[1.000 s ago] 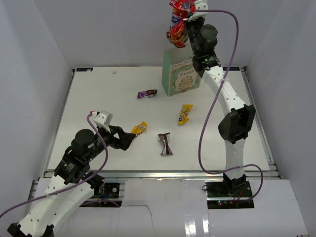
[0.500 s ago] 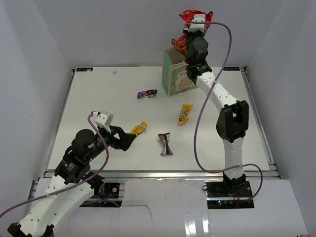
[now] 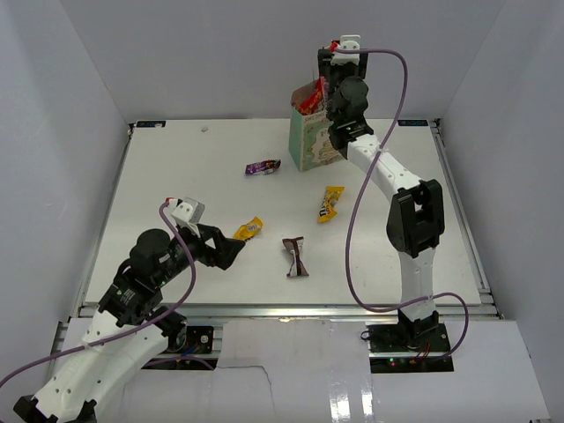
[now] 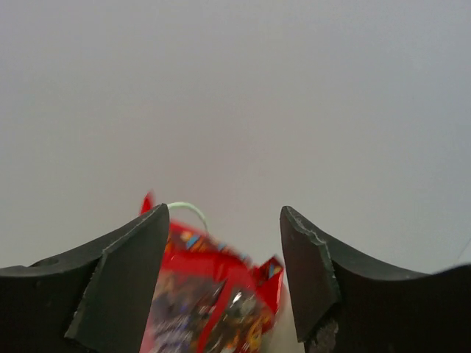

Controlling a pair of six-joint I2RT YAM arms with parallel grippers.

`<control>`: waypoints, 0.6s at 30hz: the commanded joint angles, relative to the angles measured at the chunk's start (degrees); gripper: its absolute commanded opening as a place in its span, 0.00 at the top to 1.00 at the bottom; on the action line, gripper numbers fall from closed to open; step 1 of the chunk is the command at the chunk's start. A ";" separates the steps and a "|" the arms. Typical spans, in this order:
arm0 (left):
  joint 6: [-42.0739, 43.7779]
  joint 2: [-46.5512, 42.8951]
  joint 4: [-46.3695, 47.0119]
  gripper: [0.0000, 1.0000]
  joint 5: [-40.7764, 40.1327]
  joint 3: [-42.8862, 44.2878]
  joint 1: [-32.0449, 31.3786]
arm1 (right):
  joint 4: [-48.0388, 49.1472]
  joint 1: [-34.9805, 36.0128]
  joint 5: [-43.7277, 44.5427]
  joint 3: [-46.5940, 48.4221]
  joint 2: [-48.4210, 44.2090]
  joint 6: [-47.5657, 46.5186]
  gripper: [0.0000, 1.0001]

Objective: Place the snacks into the paper bag

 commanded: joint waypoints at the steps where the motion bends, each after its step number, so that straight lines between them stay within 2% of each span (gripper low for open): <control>1: -0.38 0.48 1.65 0.02 1.74 -0.67 -0.14 | 7.07 0.72 -1.74 1.30 -7.52 0.98 0.31; 7: -1.26 0.57 2.09 0.02 2.53 -0.58 -0.14 | 0.92 1.60 -5.43 0.77 -11.65 1.95 0.22; 8: -1.53 0.66 2.26 0.02 2.71 -0.49 -0.14 | -0.92 1.60 -7.09 1.12 -12.18 1.60 0.18; 9: -1.53 0.74 2.27 0.02 2.80 -0.40 -0.14 | -8.16 1.60 -9.29 1.91 -12.79 0.29 0.15; 11: -1.62 1.27 2.27 0.02 2.89 -0.14 -0.14 | -19.24 0.99 -23.04 6.03 -15.25 -0.85 0.06; 12: -1.62 1.53 2.27 0.02 2.97 -0.05 -0.14 | -33.57 0.63 -31.11 8.05 -16.13 -2.60 0.06; 13: -1.62 2.14 2.18 0.02 2.97 -0.05 -0.14 | -39.37 0.46 -47.03 9.03 -18.40 -7.23 0.06; 14: -1.62 2.32 2.18 0.02 3.06 -0.05 -0.14 | -45.52 0.37 -53.37 8.51 -19.90 -10.24 0.03; 15: -1.62 2.67 2.09 0.02 3.15 -0.14 -0.14 | -58.72 0.54 -63.87 8.16 -21.14 -13.57 0.03; 16: -1.53 2.94 2.00 0.02 3.15 -0.14 -0.14 | -66.16 0.80 -67.80 7.72 -23.41 -21.44 0.03; 18: -1.27 3.64 1.56 0.02 2.80 0.03 -0.14 | -78.58 0.89 -74.32 1.95 -26.49 -30.27 0.03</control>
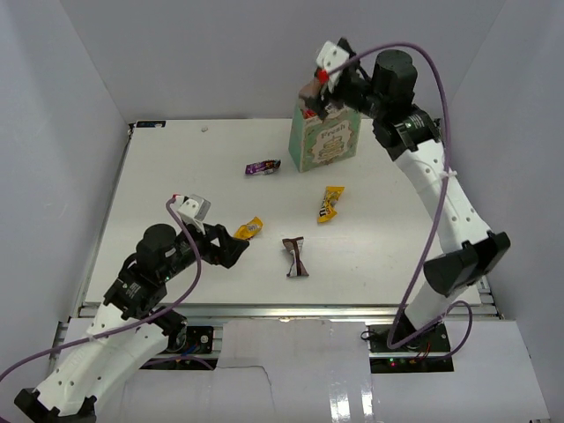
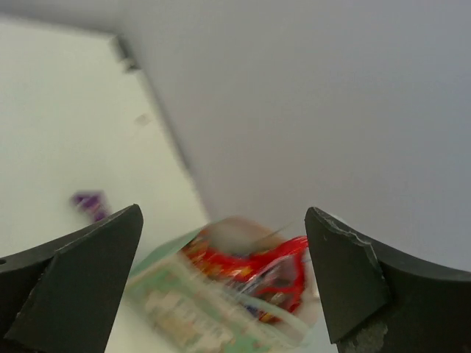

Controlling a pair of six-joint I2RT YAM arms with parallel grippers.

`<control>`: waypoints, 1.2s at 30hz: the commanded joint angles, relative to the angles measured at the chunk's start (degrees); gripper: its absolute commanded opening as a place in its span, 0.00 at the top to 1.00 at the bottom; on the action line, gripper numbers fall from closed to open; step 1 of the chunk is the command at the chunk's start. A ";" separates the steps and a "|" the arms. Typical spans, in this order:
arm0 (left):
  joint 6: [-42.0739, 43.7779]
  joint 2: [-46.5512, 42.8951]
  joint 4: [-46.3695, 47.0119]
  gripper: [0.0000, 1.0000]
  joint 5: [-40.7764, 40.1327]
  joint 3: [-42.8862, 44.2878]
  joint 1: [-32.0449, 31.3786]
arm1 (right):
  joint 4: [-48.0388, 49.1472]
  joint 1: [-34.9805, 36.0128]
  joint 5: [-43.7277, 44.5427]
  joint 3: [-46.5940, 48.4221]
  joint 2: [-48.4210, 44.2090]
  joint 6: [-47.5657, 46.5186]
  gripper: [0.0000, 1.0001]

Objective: Place the snacks into the paper bag

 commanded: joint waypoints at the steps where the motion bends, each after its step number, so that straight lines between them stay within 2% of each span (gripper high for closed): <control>1: 0.11 1.00 0.12 0.02 0.55 0.19 -0.14 | -37.29 0.68 -24.60 -7.18 -8.57 -19.91 0.03; 2: 0.29 1.61 -0.23 0.02 0.63 0.36 -0.14 | -39.80 0.59 -24.34 -16.01 -10.70 -25.95 0.12; 4: 1.16 2.49 -0.41 0.02 0.72 0.71 -0.14 | -43.85 0.59 -22.85 -25.89 -17.00 -32.57 0.23; 6: 1.95 4.16 -0.50 0.02 0.55 0.98 -0.14 | -43.87 0.50 -21.71 -39.30 -20.98 -39.35 0.28; 7: 2.74 4.95 -0.50 0.02 0.02 1.07 -0.14 | -43.87 -0.02 -22.40 -42.60 -24.13 -41.80 0.30; 10: 3.98 7.68 -0.50 0.02 -1.20 1.15 -0.14 | -43.34 -1.17 -26.62 -49.57 -26.71 -42.62 0.29; 13: 4.77 9.09 -0.23 0.02 -2.09 0.28 -0.14 | -38.17 -1.26 -22.07 -52.56 -24.71 -40.69 0.12; 15: 4.86 8.91 -0.06 0.02 -2.35 -0.25 -0.14 | -31.60 -1.61 -17.16 -53.36 -22.59 -35.71 0.06; 16: 4.86 8.13 -0.06 0.02 -2.44 -0.42 -0.14 | -31.04 -2.13 -17.39 -53.01 -19.97 -35.59 0.01; 17: 4.77 7.60 0.12 0.02 -3.05 -0.60 -0.14 | -30.25 -3.44 -17.74 -52.75 -18.73 -34.89 0.10; 18: 4.68 6.90 0.21 0.02 -3.41 -1.12 -0.14 | -24.94 -3.80 -16.79 -52.75 -17.84 -32.19 0.10; 20: 4.60 4.96 0.38 0.02 -4.11 -1.65 -0.14 | -15.62 -4.24 -12.76 -52.40 -15.38 -12.91 0.09; 21: 4.42 4.43 0.38 0.02 -4.29 -1.92 -0.14 | -8.34 -4.33 -6.56 -51.96 -12.68 -2.99 0.08; 22: 4.51 3.56 0.56 0.02 -4.29 -2.01 -0.14 | -8.01 -4.51 -3.80 -50.91 -11.00 13.64 0.02; 24: 4.33 3.03 0.73 0.02 -4.46 -2.18 -0.14 | -8.09 -4.42 2.44 -49.32 -7.48 27.98 0.00; 25: 4.24 2.85 0.91 0.02 -4.38 -2.27 -0.14 | -5.40 -4.42 4.30 -50.45 -7.46 39.27 0.00; 27: 4.24 2.58 0.91 0.02 -4.29 -2.36 -0.14 | 0.31 -3.90 12.62 -56.59 -8.78 47.26 0.02; 28: 4.24 2.50 0.91 0.02 -4.38 -2.45 -0.14 | 3.47 -2.94 15.36 -57.83 -8.96 50.25 0.10; 30: 4.24 2.23 0.91 0.02 -4.46 -2.45 -0.14 | 5.17 -2.84 19.49 -58.55 -7.65 52.03 0.10; 36: 3.98 2.23 0.82 0.02 -4.46 -2.62 -0.14 | 10.18 -3.02 18.99 -57.05 -0.98 56.87 0.09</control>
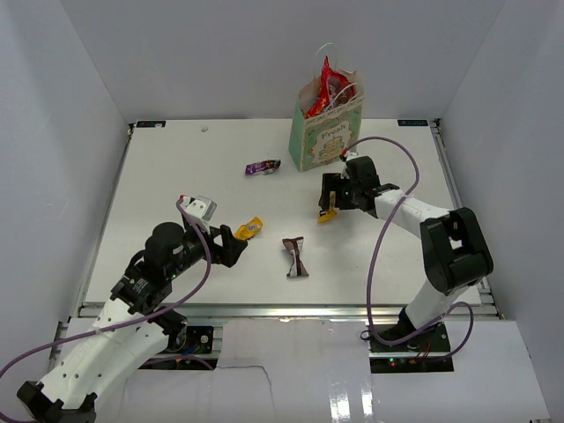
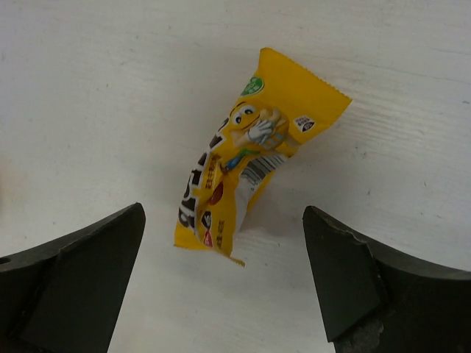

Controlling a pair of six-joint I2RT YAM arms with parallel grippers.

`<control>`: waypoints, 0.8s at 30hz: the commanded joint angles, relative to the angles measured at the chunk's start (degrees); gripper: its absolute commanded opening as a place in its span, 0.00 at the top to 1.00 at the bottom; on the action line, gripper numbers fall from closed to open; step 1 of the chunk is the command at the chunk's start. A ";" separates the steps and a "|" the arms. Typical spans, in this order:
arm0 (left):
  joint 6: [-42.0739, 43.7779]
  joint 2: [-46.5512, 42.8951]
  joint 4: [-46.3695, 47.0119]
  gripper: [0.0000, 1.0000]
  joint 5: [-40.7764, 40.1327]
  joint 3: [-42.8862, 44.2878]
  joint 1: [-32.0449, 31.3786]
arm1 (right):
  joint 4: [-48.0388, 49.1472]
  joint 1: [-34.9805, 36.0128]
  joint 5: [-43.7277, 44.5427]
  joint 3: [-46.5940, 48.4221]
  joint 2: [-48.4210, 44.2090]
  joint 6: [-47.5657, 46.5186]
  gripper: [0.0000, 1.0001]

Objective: Place the snacks into the paper bag

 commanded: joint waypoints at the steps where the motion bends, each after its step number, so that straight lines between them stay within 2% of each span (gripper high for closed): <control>1: 0.09 -0.46 0.62 0.02 -0.68 -0.53 -0.14 | 7.54 0.13 3.28 1.46 3.78 8.59 0.06; 3: 0.09 -0.37 0.71 0.02 -0.51 -0.44 -0.14 | 7.98 0.22 4.15 2.33 6.85 9.73 0.02; 7: 0.18 -0.19 0.63 0.02 -0.42 -0.52 -0.14 | 8.07 0.22 6.09 3.30 10.11 10.61 0.01; 11: 0.27 -0.19 0.71 0.02 0.02 -0.53 -0.14 | 8.77 0.13 6.53 2.43 9.68 9.65 0.18; 12: 0.35 -0.37 0.71 0.02 0.02 -0.53 -0.14 | 9.47 0.04 6.70 1.82 9.07 9.39 0.26; 17: 0.44 -0.63 0.80 0.02 0.37 -0.44 -0.14 | 11.76 -0.13 6.27 -3.62 3.63 6.31 0.40; 18: 0.44 -0.72 0.80 0.02 0.46 -0.52 -0.14 | 12.11 -0.13 6.26 -4.42 2.74 5.79 0.45; 22: 0.44 -1.16 0.89 0.02 0.90 -0.53 -0.14 | 14.39 -0.04 5.04 -7.68 -1.65 1.05 0.53; 23: 0.53 -1.25 0.89 0.02 0.99 -0.53 -0.14 | 14.83 -0.13 3.38 -8.12 -3.84 -2.79 0.56; 24: 0.44 -1.60 0.89 0.02 0.99 -0.53 -0.14 | 15.45 -0.04 2.23 -8.99 -5.16 -5.36 0.63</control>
